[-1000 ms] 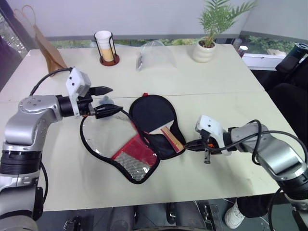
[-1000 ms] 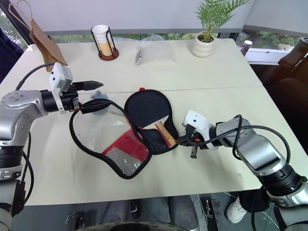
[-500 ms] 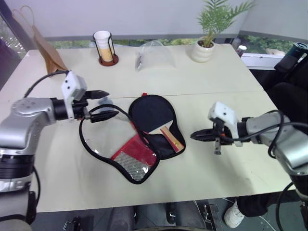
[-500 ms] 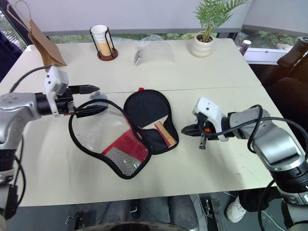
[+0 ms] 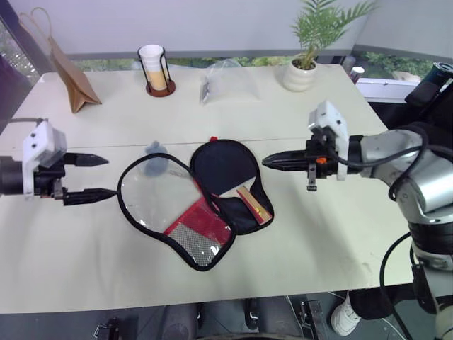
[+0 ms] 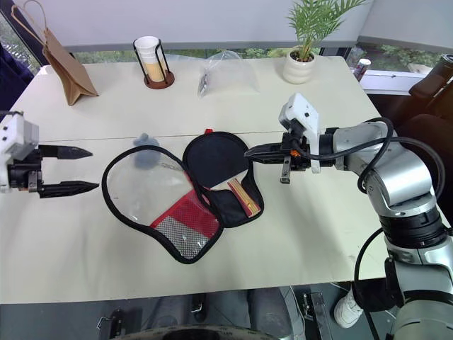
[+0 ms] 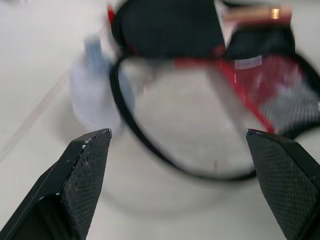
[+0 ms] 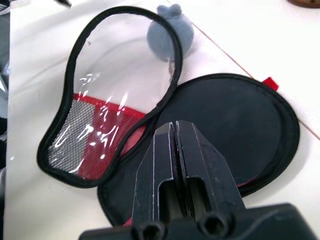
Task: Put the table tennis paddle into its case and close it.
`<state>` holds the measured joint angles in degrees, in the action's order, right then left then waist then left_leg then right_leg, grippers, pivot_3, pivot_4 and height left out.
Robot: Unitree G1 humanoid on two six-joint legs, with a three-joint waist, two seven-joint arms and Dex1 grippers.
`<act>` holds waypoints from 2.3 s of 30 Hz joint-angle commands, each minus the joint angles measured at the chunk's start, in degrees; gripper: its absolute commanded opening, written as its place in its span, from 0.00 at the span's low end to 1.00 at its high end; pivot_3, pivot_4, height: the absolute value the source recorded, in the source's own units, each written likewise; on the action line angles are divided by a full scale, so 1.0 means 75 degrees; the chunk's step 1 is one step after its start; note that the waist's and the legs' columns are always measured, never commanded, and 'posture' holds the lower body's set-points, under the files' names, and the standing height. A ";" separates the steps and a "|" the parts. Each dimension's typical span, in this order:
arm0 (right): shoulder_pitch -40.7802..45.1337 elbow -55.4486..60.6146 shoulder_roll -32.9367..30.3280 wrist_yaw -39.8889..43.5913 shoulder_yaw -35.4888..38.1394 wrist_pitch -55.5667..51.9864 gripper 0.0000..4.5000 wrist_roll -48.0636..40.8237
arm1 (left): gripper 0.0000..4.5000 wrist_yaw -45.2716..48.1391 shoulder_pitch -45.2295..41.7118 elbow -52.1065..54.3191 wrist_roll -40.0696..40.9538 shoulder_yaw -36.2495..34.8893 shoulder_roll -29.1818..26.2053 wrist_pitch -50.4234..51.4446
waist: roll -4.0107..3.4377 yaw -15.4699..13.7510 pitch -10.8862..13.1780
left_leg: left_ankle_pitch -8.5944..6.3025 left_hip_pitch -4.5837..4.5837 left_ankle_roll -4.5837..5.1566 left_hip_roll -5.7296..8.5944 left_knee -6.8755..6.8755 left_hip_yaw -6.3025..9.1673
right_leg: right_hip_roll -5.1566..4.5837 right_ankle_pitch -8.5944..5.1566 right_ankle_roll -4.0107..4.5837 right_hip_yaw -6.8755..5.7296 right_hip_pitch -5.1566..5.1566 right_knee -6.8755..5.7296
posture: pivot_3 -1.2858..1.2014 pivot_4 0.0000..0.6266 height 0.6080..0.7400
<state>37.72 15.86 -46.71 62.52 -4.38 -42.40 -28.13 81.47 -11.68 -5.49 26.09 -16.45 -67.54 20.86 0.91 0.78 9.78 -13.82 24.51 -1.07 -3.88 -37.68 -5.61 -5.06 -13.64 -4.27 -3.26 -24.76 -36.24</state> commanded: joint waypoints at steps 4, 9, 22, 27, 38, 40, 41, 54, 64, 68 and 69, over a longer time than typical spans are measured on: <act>0.0189 -0.0170 -0.0037 0.0053 0.0002 0.0290 0.01 0.0152 | 0.99 0.0143 -0.0086 -0.1796 -0.1177 0.0329 0.0256 -0.2849 | -0.0001 -0.0025 0.0000 | 0.0000 0.0003 0.0000 -0.0001 0.0006 -0.0009 | -0.0003 0.0001 0.0002 0.0001 -0.0010 0.0000 | 0.52 0.24 1.00; 0.0066 -0.0164 -0.0205 0.0048 0.0004 0.0252 0.29 0.0199 | 0.99 0.0095 -0.0553 -0.2707 -0.1605 0.0824 0.0945 -0.4347 | 0.0002 -0.0019 -0.0002 | 0.0000 0.0009 0.0000 0.0000 0.0003 -0.0024 | -0.0012 0.0006 0.0006 0.0004 -0.0013 0.0000 | 0.52 0.24 1.00; -0.0097 0.0277 -0.0546 -0.0433 0.0460 -0.0184 0.73 0.0126 | 0.99 -0.1155 -0.1778 -0.1950 -0.1673 0.2036 0.3844 -0.5058 | 0.0000 -0.0080 -0.0006 | -0.0001 0.0016 0.0004 0.0000 -0.0024 -0.0018 | -0.0007 0.0021 -0.0021 0.0004 -0.0004 -0.0013 | 0.52 0.24 1.00; -0.0219 0.0451 -0.0712 -0.0656 0.0760 -0.0385 0.73 0.0068 | 0.99 -0.1468 -0.2560 -0.2090 -0.1482 0.2153 0.4565 -0.4498 | 0.0000 -0.0142 -0.0006 | -0.0006 0.0014 0.0012 0.0002 -0.0039 -0.0016 | -0.0007 0.0022 -0.0023 0.0004 0.0008 -0.0011 | 0.52 0.24 1.00; -0.0449 0.0606 -0.1038 -0.1146 0.1361 -0.0690 0.73 -0.0031 | 0.99 -0.1194 -0.3770 -0.2164 -0.0731 0.2171 0.5135 -0.2144 | 0.0001 -0.0155 -0.0006 | -0.0008 0.0013 0.0018 0.0002 -0.0042 -0.0008 | 0.0002 0.0023 -0.0027 0.0004 0.0011 -0.0009 | 0.52 0.24 1.00; -0.0465 0.0587 -0.1024 -0.1229 0.1368 -0.0688 0.73 -0.0024 | 0.99 -0.1328 -0.3977 -0.2290 -0.0893 0.2268 0.5263 -0.2078 | 0.0001 -0.0159 -0.0006 | -0.0008 0.0013 0.0018 0.0002 -0.0042 -0.0004 | 0.0004 0.0023 -0.0027 0.0004 0.0011 -0.0010 | 0.52 0.24 1.00; -0.0466 0.0599 -0.1006 -0.1272 0.1359 -0.0718 0.73 -0.0039 | 0.99 -0.1381 -0.4036 -0.2328 -0.0966 0.2323 0.5310 -0.2052 | 0.0001 -0.0168 -0.0006 | -0.0008 0.0013 0.0018 0.0002 -0.0042 -0.0004 | 0.0004 0.0023 -0.0027 0.0004 0.0012 -0.0010 | 0.52 0.24 1.00; -0.1136 0.0280 -0.0217 -0.1804 0.0091 -0.1868 0.73 -0.0051 | 0.99 -0.1428 -0.3664 -0.1255 -0.0767 0.2118 0.4666 -0.1119 | 0.0003 -0.0135 -0.0005 | -0.0008 0.0013 0.0019 0.0002 -0.0042 0.0003 | 0.0007 0.0022 -0.0026 0.0004 0.0015 -0.0009 | 0.52 0.24 1.00; -0.2089 0.0542 0.0215 -0.2605 -0.0493 -0.2184 0.73 0.0323 | 0.99 -0.2184 -0.2933 -0.0007 -0.0353 0.1359 0.3940 -0.0365 | 0.0003 -0.0177 -0.0005 | -0.0009 0.0013 0.0021 0.0004 -0.0043 0.0012 | 0.0005 0.0009 -0.0004 0.0003 0.0022 -0.0007 | 0.52 0.24 1.00; -0.2106 0.0165 0.0423 -0.2755 -0.0686 -0.2219 0.73 0.0474 | 0.99 -0.2442 -0.2849 0.0227 -0.0290 0.1242 0.3913 -0.0244 | 0.0005 -0.0174 -0.0006 | -0.0009 0.0010 0.0020 0.0004 -0.0043 0.0015 | 0.0007 0.0009 -0.0004 0.0003 0.0024 -0.0007 | 0.52 0.24 1.00; -0.2136 0.0123 0.0442 -0.2753 -0.0750 -0.2220 0.73 0.0508 | 0.99 -0.2489 -0.2830 0.0272 -0.0273 0.1229 0.3900 -0.0231 | 0.0007 -0.0174 -0.0007 | -0.0009 0.0008 0.0020 0.0004 -0.0043 0.0014 | 0.0007 0.0009 -0.0005 0.0003 0.0027 -0.0007 | 0.52 0.24 1.00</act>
<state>22.10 17.81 -43.58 42.50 -8.90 -58.66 -25.47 63.45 -32.83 -5.41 23.18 -5.57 -37.59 18.83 0.97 -0.52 9.73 -13.89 24.53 -0.92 -3.85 -38.00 -5.50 -5.01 -13.58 -4.31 -3.24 -24.52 -36.30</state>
